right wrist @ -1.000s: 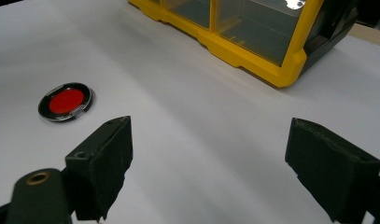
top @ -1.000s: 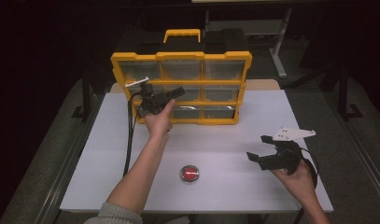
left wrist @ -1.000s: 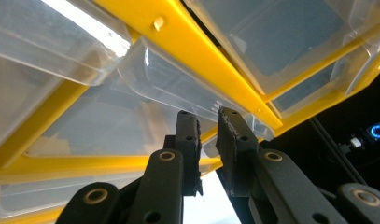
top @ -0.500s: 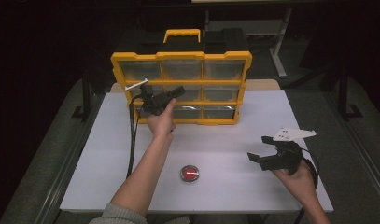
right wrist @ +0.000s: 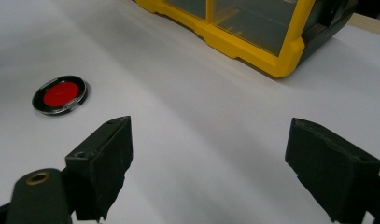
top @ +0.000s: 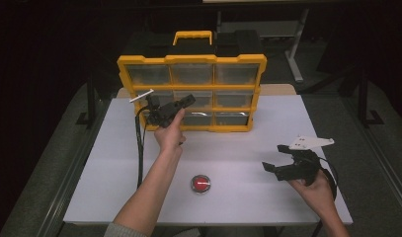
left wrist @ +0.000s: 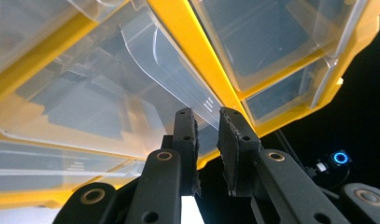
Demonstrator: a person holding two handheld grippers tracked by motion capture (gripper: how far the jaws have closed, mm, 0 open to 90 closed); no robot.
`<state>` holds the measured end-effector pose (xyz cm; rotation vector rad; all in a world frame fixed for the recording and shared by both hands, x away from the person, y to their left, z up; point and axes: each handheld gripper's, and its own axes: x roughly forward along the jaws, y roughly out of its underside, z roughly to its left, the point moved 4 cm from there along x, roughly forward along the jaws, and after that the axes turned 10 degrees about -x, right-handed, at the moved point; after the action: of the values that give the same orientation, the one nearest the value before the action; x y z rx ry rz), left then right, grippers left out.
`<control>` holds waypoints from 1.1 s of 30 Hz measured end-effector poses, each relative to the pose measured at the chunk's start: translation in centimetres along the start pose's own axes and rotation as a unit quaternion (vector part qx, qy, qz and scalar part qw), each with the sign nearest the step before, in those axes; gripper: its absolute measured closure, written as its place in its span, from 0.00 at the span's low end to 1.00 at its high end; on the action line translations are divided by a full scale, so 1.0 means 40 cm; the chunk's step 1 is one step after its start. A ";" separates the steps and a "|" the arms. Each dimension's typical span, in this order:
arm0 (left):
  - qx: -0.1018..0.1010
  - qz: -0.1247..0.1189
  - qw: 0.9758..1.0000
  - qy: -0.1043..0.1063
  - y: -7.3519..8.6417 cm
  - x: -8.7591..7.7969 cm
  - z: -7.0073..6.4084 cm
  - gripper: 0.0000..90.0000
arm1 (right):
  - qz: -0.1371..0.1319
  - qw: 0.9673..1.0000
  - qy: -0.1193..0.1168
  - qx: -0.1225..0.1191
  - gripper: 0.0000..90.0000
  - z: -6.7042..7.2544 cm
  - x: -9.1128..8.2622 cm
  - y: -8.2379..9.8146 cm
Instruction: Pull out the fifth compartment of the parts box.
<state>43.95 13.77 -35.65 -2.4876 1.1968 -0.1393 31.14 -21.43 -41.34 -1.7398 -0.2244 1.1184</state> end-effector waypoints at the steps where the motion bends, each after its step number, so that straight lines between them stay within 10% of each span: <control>1: 0.002 0.001 1.000 -0.002 0.002 -0.003 -0.002 0.85 | -0.001 1.000 0.000 0.001 0.16 -0.001 -0.001 0.001; 18: 0.009 0.015 1.000 0.013 0.047 -0.051 -0.020 0.85 | 0.004 1.000 0.000 0.003 0.16 -0.001 0.003 0.003; 22: 0.041 0.025 0.999 -0.009 0.044 -0.054 -0.016 0.81 | 0.005 1.000 0.000 0.001 0.16 0.001 0.006 0.004; 25: 0.084 0.070 0.994 -0.028 0.053 -0.063 -0.019 0.74 | 0.004 1.000 -0.002 0.002 0.16 -0.001 0.003 0.005; 26: 0.098 0.083 0.991 -0.033 0.055 -0.066 -0.019 0.73 | 0.005 1.000 -0.002 0.001 0.16 -0.001 0.002 0.005; 30: 0.220 0.138 0.963 -0.075 0.055 -0.087 -0.049 0.71 | 0.006 1.000 -0.002 -0.002 0.16 -0.002 0.001 0.006; 32: 0.284 0.171 0.940 -0.075 0.047 -0.095 -0.081 0.71 | 0.005 1.000 -0.001 -0.004 0.16 0.000 -0.001 0.004; 33: 0.321 0.181 0.925 -0.086 0.041 -0.097 -0.100 0.72 | 0.004 1.000 -0.001 -0.004 0.16 0.000 -0.001 0.003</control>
<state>39.30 14.66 -32.29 -1.6541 1.2606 -0.1758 31.08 -21.52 -41.43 -1.7473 -0.2242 1.1268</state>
